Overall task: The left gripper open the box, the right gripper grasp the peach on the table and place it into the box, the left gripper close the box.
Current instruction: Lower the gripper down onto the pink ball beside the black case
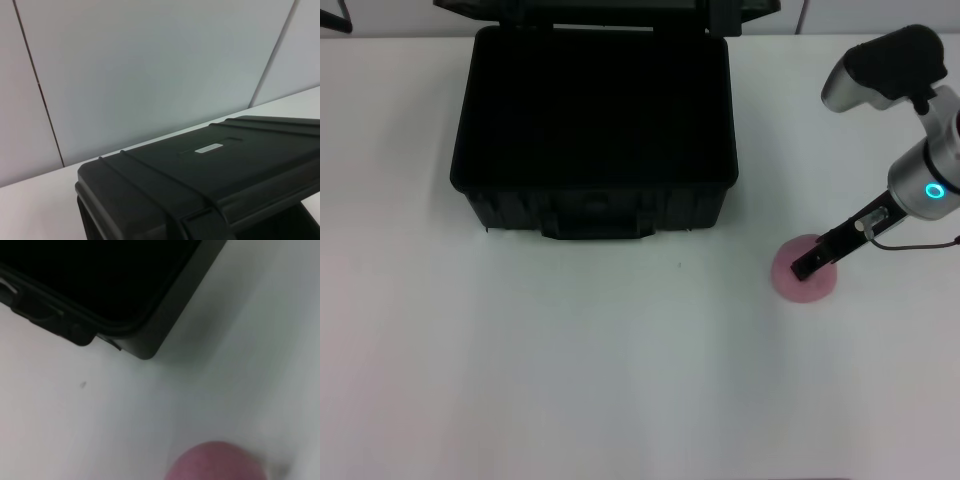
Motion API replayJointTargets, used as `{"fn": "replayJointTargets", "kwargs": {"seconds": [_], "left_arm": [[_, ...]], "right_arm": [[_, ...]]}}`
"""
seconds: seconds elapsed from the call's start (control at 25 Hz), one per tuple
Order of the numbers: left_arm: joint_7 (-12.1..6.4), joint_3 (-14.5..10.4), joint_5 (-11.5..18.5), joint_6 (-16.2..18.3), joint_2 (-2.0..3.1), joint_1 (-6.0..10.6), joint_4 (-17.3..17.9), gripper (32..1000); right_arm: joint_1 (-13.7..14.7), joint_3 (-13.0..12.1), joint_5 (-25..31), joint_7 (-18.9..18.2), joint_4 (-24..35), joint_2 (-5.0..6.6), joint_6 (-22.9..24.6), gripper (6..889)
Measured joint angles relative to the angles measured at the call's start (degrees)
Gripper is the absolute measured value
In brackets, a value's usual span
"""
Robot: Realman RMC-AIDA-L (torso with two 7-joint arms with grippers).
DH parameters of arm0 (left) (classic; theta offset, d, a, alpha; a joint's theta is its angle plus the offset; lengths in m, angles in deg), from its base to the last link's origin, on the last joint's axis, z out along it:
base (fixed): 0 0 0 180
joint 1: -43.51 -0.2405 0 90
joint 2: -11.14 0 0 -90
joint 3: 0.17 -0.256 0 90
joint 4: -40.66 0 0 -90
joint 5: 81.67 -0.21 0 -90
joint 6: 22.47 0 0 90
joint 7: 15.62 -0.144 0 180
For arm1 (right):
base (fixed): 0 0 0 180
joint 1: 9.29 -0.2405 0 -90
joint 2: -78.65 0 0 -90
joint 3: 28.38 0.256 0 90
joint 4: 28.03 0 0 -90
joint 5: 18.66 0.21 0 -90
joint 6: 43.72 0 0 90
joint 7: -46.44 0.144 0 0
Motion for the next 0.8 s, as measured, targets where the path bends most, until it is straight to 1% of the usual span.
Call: {"fn": "replayJointTargets", "kwargs": {"seconds": [0.16, 0.64, 0.8], "left_arm": [[0.0, -0.01, 0.01, -0.06, -0.03, 0.07, -0.12, 406], [0.0, -0.01, 0.05, -0.18, -0.09, 0.11, -0.16, 406], [0.0, -0.01, 0.06, -0.21, -0.1, 0.13, -0.16, 406]], "right_arm": [[-0.06, 1.16, 0.04, -0.76, -1.4, -0.11, -1.04, 846], [0.19, 1.26, 1.55, -1.51, -2.61, -0.4, -3.04, 846], [0.15, 1.26, 3.34, -2.43, -3.63, -0.44, -3.76, 845]]}}
